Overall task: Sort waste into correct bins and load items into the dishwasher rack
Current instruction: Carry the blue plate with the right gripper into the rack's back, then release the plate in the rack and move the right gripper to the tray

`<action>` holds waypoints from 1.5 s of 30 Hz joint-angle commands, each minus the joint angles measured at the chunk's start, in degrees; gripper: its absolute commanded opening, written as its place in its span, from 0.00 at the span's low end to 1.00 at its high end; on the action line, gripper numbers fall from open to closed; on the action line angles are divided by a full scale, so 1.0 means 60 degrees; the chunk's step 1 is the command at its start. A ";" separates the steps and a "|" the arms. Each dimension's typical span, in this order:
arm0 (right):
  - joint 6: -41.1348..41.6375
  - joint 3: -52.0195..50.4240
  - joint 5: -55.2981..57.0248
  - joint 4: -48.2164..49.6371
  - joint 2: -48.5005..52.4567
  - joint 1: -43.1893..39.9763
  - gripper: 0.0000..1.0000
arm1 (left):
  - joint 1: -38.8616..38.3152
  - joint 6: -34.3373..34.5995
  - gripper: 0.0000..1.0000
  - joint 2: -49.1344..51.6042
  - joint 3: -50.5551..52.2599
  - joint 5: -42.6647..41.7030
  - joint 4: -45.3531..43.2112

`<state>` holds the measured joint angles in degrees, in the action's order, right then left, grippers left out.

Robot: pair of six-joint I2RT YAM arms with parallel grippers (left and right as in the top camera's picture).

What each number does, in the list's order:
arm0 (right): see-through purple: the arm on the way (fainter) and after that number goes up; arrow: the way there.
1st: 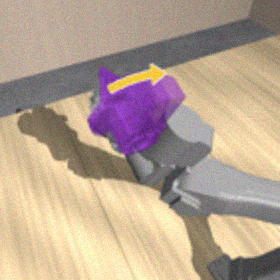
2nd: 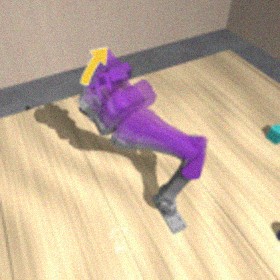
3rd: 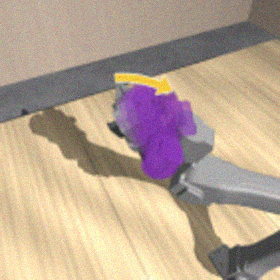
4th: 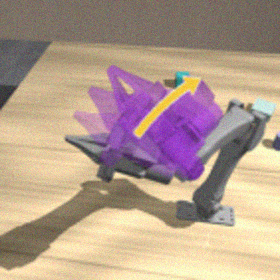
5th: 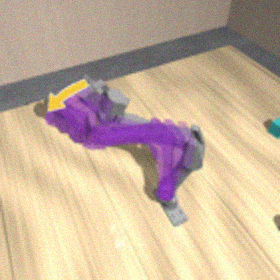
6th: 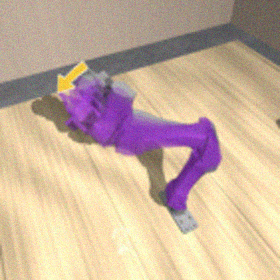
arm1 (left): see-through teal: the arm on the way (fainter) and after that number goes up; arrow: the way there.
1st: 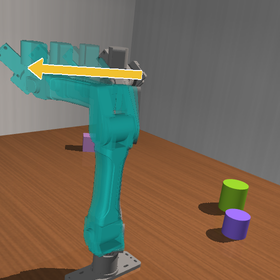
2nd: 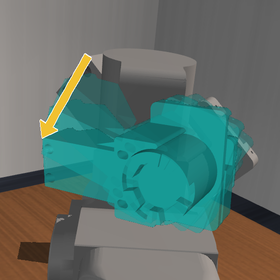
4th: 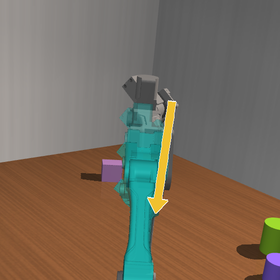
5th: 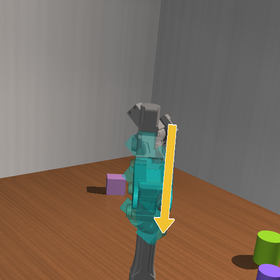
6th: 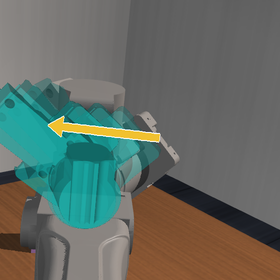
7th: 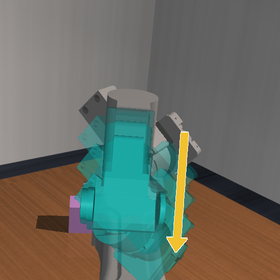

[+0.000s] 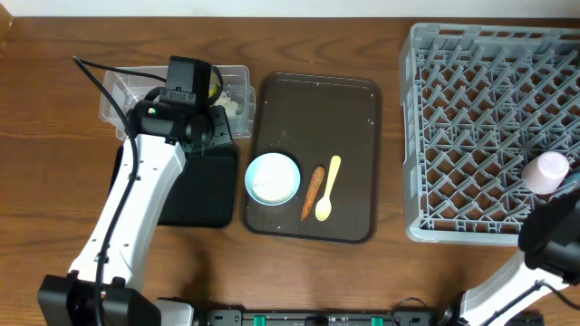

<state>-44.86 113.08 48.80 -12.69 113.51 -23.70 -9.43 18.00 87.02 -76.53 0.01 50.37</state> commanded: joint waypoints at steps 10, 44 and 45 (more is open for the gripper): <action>-0.1953 0.0098 0.1027 0.1002 0.1902 -0.0266 0.01 | 0.0040 -0.0051 0.54 0.0018 -0.0102 0.0109 -0.0029; 0.4583 0.0087 0.0076 -0.5064 0.1392 0.0900 0.66 | 0.0040 -0.0022 0.54 0.0018 -0.0102 0.0109 -0.0040; 0.4579 0.0087 -0.0353 -0.5034 0.1140 0.0892 0.69 | 0.0040 -0.0018 0.54 0.0018 -0.0102 0.0109 -0.0040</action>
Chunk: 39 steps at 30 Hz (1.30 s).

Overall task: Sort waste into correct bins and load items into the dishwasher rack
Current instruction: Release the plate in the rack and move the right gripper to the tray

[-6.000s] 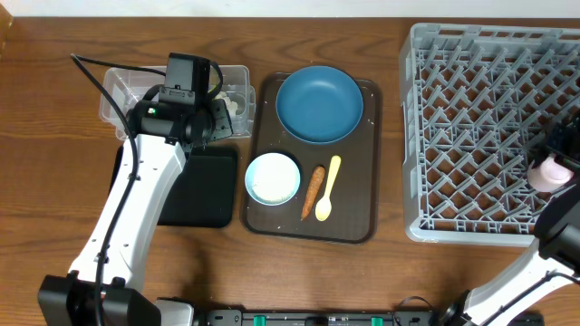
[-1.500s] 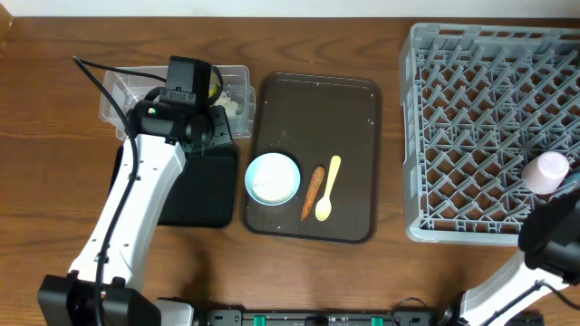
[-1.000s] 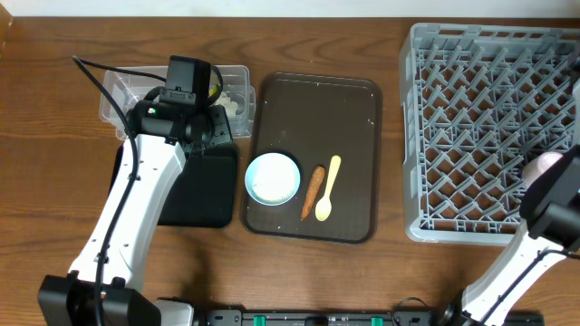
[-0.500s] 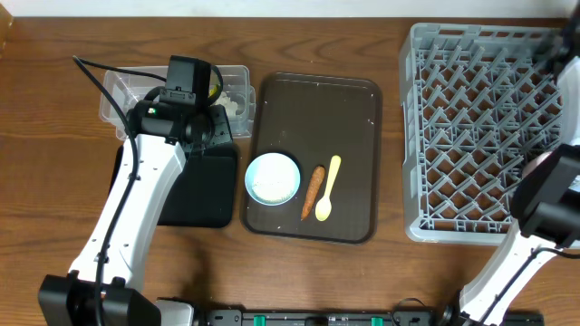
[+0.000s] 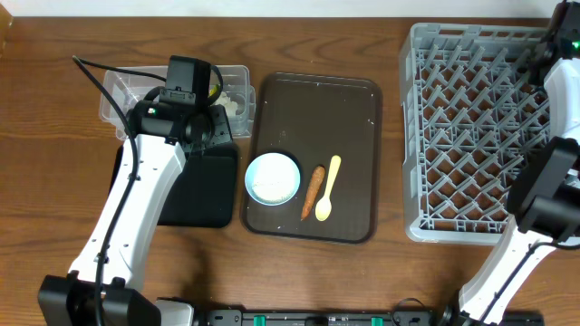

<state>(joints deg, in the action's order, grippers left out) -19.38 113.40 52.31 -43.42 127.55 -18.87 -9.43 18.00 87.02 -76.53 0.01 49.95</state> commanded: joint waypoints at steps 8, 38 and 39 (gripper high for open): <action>0.0270 0.0033 -0.7165 -0.0040 -0.3351 0.0102 0.84 | 0.0040 -0.0022 0.54 0.0018 -0.0102 0.0109 0.0029; 0.2652 -0.3472 -1.1777 -0.3038 -0.3701 0.5668 0.67 | 0.0040 -0.0022 0.54 0.0018 -0.0102 0.0109 0.0175; 0.2830 -0.3818 -1.1708 -0.2976 -0.3701 0.5898 0.67 | 0.0040 -0.0025 0.54 0.0018 -0.0102 0.0109 0.0175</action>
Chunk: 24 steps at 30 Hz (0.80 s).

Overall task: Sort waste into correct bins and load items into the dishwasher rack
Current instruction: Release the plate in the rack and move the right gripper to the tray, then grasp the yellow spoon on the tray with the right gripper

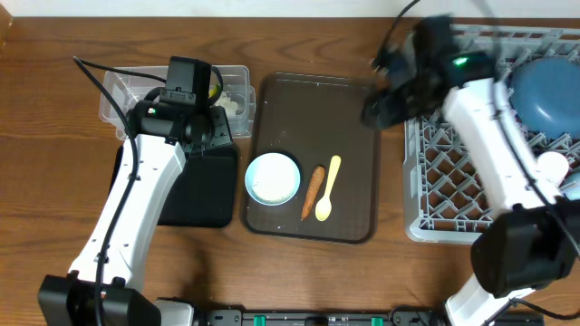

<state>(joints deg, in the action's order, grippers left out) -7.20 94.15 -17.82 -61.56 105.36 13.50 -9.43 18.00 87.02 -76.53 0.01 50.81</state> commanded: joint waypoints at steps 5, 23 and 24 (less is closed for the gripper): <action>0.1789 -0.2073 0.0277 0.0630 -0.0004 0.1599 0.67 | 0.0040 -0.0025 0.54 0.0018 -0.0102 0.0109 0.0029; 0.4794 -0.4240 0.2484 0.2408 -0.0004 0.3727 0.65 | 0.0040 -0.0025 0.54 0.0018 -0.0095 0.0109 0.0273; 0.4936 -0.4280 0.2561 0.2444 -0.0004 0.3767 0.65 | 0.0040 -0.0025 0.54 0.0018 -0.0095 0.0109 0.0284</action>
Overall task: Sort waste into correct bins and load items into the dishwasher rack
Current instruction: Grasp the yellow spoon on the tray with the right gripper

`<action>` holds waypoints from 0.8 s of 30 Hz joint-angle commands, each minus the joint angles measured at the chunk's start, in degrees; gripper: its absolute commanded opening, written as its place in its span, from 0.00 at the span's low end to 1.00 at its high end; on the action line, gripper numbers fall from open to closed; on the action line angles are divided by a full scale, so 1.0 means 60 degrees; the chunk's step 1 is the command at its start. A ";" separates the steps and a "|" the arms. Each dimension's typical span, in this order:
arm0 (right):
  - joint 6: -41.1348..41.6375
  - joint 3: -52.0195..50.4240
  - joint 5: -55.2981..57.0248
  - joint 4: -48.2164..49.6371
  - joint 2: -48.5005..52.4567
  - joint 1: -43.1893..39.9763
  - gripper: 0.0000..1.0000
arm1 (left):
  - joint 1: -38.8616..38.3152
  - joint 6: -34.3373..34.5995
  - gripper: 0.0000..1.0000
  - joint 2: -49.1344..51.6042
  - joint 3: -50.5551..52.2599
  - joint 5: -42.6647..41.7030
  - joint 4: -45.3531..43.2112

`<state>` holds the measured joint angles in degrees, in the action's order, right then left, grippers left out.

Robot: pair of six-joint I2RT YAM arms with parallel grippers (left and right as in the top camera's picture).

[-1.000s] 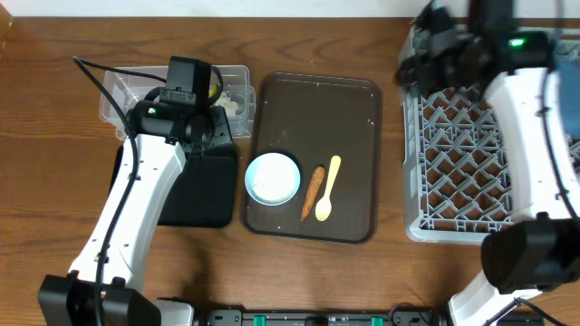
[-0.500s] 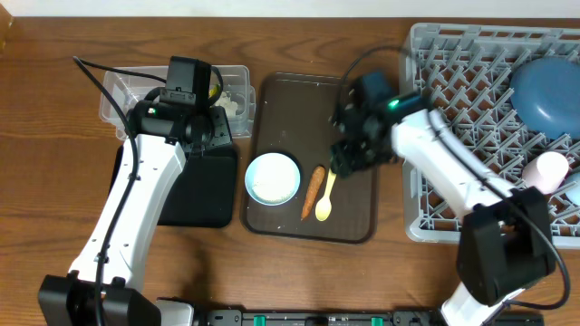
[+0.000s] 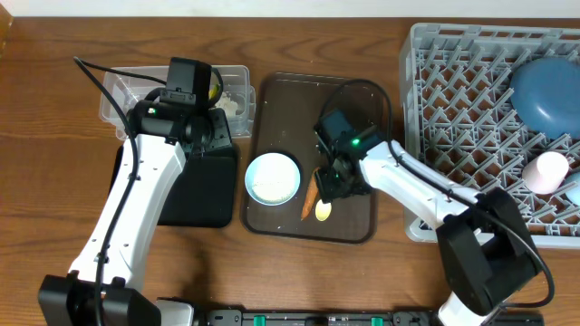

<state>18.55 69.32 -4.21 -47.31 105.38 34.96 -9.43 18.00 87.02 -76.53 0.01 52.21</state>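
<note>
A brown tray [image 3: 313, 100] in the middle of the table holds a small white bowl [image 3: 272, 177], a carrot [image 3: 310, 199] and a yellow spoon [image 3: 323, 211]. My right gripper [image 3: 333, 184] is down over the spoon's handle, right beside the carrot; its fingers are hidden under the wrist. The grey dishwasher rack [image 3: 453, 127] at the right holds a blue bowl [image 3: 546, 92] and a pink cup [image 3: 547, 170]. My left gripper [image 3: 220, 127] hangs between the clear bin [image 3: 122, 86] and the black bin [image 3: 195, 195], its fingers hidden.
The clear bin at the back left holds some scraps. The black bin lies under the left arm, touching the tray's left side. The right arm stretches from the front right across the rack's front left corner.
My right gripper has moved from the tray's back right corner, by the rack's edge, down to the spoon and carrot in the tray's middle. The left arm, bowl and cup have not moved.
First the right arm was at the rack's front right by the pink cup, with no blue bowl in the rack. Then it reached the rack's far right corner. Later the blue bowl lay in the rack and the gripper was over the tray's corner; now it is at the spoon.
</note>
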 commanded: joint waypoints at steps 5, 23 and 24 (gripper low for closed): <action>0.0911 -0.0200 0.0754 0.0186 0.0240 0.0321 0.65 | 0.0040 -0.0022 0.54 0.0018 -0.0095 0.0109 0.0080; 0.0667 -0.0197 0.1217 -0.0084 0.1282 0.0040 0.51 | 0.0040 -0.0025 0.54 0.0018 -0.0095 0.0109 0.0084; 0.0645 -0.0197 0.1213 -0.0113 0.1282 0.0004 0.49 | 0.0040 -0.0022 0.54 0.0018 -0.0095 0.0109 0.0084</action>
<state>22.79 68.84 1.26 -47.37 110.26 35.83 -9.43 18.00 87.02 -76.53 0.01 52.51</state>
